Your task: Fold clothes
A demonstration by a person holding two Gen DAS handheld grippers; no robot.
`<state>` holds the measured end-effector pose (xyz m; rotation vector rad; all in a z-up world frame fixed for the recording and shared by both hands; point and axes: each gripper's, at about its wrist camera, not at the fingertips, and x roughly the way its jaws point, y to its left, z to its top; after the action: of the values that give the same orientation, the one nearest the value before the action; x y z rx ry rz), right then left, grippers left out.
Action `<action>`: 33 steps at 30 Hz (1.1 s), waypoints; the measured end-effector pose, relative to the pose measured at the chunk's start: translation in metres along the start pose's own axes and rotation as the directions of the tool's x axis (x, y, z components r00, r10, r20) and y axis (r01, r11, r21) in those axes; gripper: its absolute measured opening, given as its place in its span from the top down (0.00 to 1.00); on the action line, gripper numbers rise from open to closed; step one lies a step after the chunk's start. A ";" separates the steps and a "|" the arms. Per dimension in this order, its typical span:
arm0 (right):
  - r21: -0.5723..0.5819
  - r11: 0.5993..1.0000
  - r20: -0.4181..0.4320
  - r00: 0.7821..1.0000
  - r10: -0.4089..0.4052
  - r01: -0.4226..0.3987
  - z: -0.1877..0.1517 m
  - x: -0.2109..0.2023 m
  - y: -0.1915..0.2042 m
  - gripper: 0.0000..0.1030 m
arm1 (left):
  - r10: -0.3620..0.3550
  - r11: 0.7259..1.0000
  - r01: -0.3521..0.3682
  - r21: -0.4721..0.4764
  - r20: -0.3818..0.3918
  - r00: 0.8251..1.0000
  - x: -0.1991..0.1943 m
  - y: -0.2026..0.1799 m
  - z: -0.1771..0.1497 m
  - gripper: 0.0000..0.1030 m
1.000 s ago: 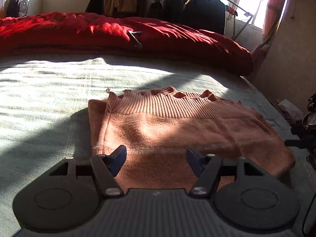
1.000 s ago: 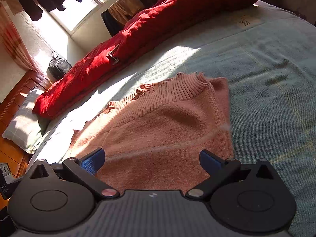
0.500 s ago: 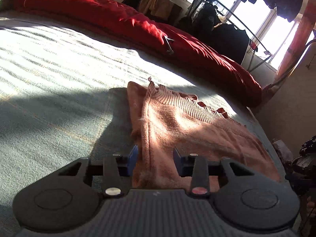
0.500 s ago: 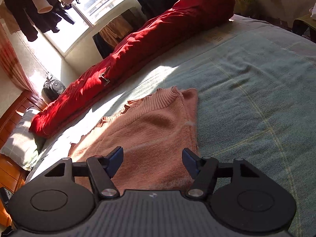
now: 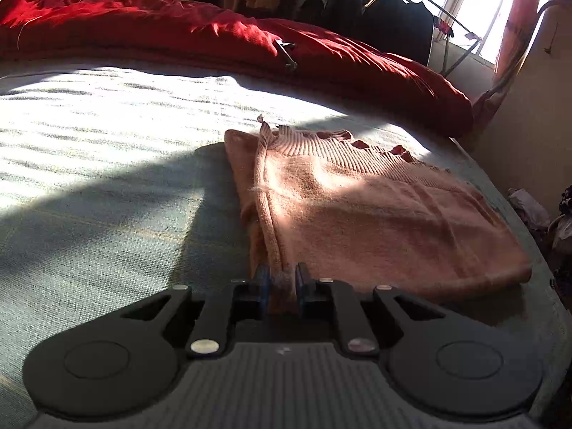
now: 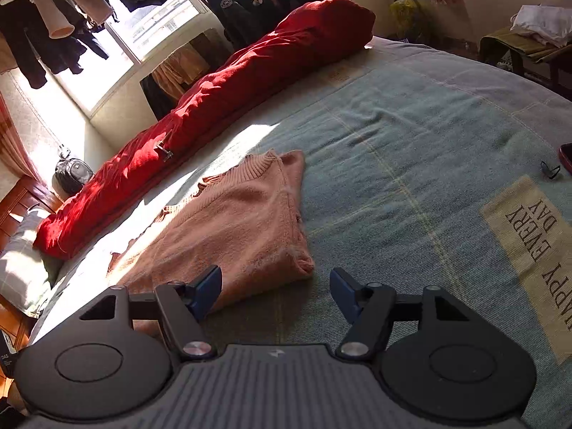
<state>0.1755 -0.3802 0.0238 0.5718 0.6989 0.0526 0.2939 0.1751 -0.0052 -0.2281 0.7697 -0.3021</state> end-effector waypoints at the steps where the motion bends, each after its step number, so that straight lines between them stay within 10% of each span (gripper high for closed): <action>1: -0.004 1.000 0.003 1.000 -0.006 0.006 -0.003 -0.003 0.003 0.30 | -0.008 1.000 0.008 0.009 0.009 1.000 -0.003 -0.001 0.000 0.86; 17: -0.008 0.997 0.094 0.993 -0.077 0.078 -0.041 -0.045 0.043 0.26 | -0.094 0.992 0.091 0.091 0.031 0.995 0.000 -0.001 0.017 0.68; 25: -0.040 0.995 0.083 0.993 -0.084 0.087 -0.039 -0.038 0.043 0.40 | -0.150 0.975 0.137 0.178 0.063 0.987 0.025 -0.032 0.027 0.67; 33: -0.100 0.994 0.092 0.995 0.049 -0.040 -0.004 -0.021 0.035 0.45 | 0.013 0.999 -0.011 0.051 -0.039 0.999 0.037 -0.036 -0.007 0.66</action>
<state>0.1621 -0.3536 0.0514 0.4928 0.5880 0.1005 0.3073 0.1282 -0.0223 -0.1701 0.8010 -0.3150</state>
